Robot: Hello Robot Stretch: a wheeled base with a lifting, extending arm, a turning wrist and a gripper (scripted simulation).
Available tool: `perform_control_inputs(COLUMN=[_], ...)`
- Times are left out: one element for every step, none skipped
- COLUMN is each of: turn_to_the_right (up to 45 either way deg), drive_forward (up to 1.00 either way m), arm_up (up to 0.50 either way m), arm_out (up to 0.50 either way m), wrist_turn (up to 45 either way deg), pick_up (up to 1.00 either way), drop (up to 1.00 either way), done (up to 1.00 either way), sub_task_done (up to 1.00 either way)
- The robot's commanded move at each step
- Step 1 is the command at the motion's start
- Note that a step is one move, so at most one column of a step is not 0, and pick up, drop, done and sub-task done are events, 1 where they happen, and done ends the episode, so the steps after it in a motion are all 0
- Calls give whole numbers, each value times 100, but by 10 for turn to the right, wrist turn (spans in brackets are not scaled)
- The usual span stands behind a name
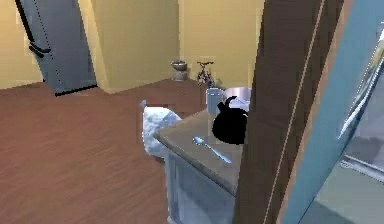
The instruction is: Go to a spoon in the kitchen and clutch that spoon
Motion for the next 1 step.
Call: perform_control_inputs(turn_to_the_right=[-450], drive_forward=[0], arm_up=[0], arm_out=[0], wrist_turn=[0], pick_up=[0], drop=[0], done=[0], sub_task_done=[0])
